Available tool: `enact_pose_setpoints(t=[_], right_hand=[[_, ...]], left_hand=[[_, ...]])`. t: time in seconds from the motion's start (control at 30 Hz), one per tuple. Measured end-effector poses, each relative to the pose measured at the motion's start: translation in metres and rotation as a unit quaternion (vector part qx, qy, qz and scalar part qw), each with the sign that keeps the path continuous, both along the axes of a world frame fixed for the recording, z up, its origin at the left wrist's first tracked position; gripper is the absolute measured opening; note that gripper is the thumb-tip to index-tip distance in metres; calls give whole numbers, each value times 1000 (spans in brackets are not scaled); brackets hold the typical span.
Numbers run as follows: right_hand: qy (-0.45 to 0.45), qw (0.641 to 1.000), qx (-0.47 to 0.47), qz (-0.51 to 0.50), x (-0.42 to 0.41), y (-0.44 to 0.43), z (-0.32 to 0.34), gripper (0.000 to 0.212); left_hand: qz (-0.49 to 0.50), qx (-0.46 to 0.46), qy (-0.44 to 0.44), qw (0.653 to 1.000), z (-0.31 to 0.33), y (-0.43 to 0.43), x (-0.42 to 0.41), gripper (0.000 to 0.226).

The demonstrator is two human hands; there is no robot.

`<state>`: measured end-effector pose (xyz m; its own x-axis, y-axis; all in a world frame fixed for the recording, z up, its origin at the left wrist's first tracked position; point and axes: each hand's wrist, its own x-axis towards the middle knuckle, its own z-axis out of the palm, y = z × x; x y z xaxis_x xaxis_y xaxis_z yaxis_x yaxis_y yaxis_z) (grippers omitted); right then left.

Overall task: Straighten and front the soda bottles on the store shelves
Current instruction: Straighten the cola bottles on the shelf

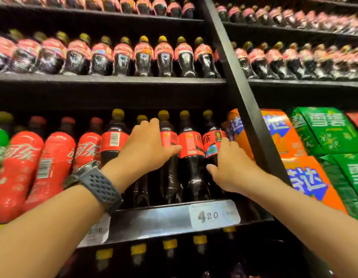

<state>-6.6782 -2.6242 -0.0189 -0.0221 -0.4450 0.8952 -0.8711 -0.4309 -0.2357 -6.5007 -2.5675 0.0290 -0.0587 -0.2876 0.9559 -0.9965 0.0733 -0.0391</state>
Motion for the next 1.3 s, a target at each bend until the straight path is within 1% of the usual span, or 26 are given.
enact_pose_setpoints(t=[0.07,0.13,0.23,0.37,0.43,0.5,0.57,0.63,0.7,0.77,0.83,0.9,0.93,1.0,1.03,1.1,1.13,1.23,1.3], right_hand=[[28,997,-39,-68,2,-4,-7,73],[44,993,-55,-99,3,-9,-9,76],[51,991,-58,-106,3,-10,-10,78],[94,985,-61,-130,2,-11,-10,67],[69,991,-35,-110,2,-10,-9,69],[56,993,-28,-98,2,-7,-8,71],[91,988,-64,-109,1,-3,-2,66],[102,987,-80,-97,1,1,14,58],[86,993,-41,-71,3,4,38,51],[79,995,-7,-66,3,6,63,45],[101,991,-13,-91,1,4,84,36],[113,988,-8,-101,-1,4,100,32],[124,987,-4,-103,-1,3,107,30],[143,983,-15,-113,1,1,115,28],[145,982,-25,-120,1,1,117,28],[151,978,-42,-137,2,0,122,26],[156,977,-36,-142,3,-1,124,25],[163,972,-8,-167,4,-8,128,25],[145,974,-3,-172,3,-11,128,28]], left_hand=[[13,-2,-12,1000,0,-3,-2,89],[33,-6,-27,999,0,-5,-2,92],[29,-10,-28,999,1,-6,4,88],[-4,-18,-21,1000,-2,-9,16,79],[-12,-20,-27,999,-2,-11,20,77],[-21,-16,-33,999,2,-15,23,84],[-29,-20,-33,999,6,-17,23,93],[0,-36,-53,998,8,-20,22,99],[35,-43,-77,996,10,-23,21,99],[42,-30,-76,996,12,-24,23,95],[42,-17,-74,996,15,-24,26,95],[24,-20,-79,996,18,-22,25,100],[3,-32,-82,996,21,-21,21,96],[-40,-67,-93,993,28,-20,9,79],[-44,-88,-106,989,33,-21,1,70],[-12,-129,-136,982,43,-26,-14,57],[15,-144,-147,979,48,-29,-21,53],[100,-160,-164,968,59,-40,-36,56],[128,-156,-156,967,63,-47,-43,63]])
